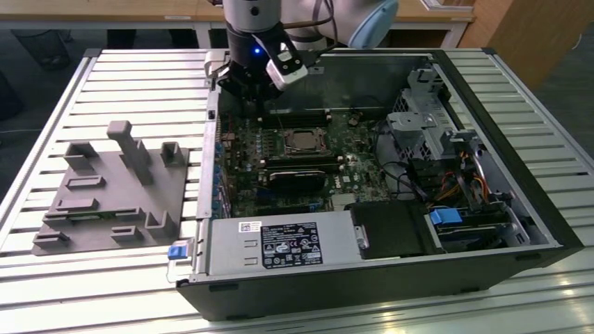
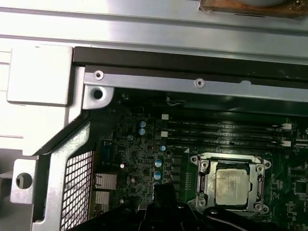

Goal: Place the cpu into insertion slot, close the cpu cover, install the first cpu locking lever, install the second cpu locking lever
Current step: 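Install the first cpu locking lever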

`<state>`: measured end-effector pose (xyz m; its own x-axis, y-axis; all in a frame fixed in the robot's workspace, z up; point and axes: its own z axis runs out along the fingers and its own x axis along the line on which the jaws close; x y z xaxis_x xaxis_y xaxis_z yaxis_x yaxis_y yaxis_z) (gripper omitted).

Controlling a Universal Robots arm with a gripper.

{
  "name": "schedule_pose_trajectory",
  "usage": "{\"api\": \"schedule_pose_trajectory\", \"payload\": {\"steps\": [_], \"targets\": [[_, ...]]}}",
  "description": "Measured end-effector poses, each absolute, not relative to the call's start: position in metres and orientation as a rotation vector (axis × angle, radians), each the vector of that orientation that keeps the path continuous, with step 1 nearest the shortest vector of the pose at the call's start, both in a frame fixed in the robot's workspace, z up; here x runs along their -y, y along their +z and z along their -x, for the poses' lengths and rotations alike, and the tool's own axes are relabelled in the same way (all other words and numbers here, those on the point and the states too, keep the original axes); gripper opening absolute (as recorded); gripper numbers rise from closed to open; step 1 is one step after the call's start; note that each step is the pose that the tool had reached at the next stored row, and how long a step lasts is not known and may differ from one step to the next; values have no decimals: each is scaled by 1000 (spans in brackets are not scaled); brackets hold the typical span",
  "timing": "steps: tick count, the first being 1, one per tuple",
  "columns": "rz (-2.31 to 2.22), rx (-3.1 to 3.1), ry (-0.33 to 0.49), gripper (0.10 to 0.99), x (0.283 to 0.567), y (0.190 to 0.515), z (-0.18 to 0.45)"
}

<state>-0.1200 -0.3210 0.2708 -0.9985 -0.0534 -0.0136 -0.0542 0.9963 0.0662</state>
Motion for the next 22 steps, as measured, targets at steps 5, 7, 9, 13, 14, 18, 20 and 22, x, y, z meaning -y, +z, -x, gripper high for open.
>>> {"api": "schedule_pose_trajectory", "payload": {"steps": [5,7,9,13,14,18,20,22], "targets": [[81,-3127,105,106,320,266,112],[81,-3127,105,106,319,265,111],[81,-3127,104,106,319,265,111],[81,-3127,105,106,319,265,111],[81,-3127,105,106,319,265,111],[81,-3127,105,106,318,264,111],[81,-3127,105,106,316,264,111],[78,-3127,105,106,314,263,110]]}}
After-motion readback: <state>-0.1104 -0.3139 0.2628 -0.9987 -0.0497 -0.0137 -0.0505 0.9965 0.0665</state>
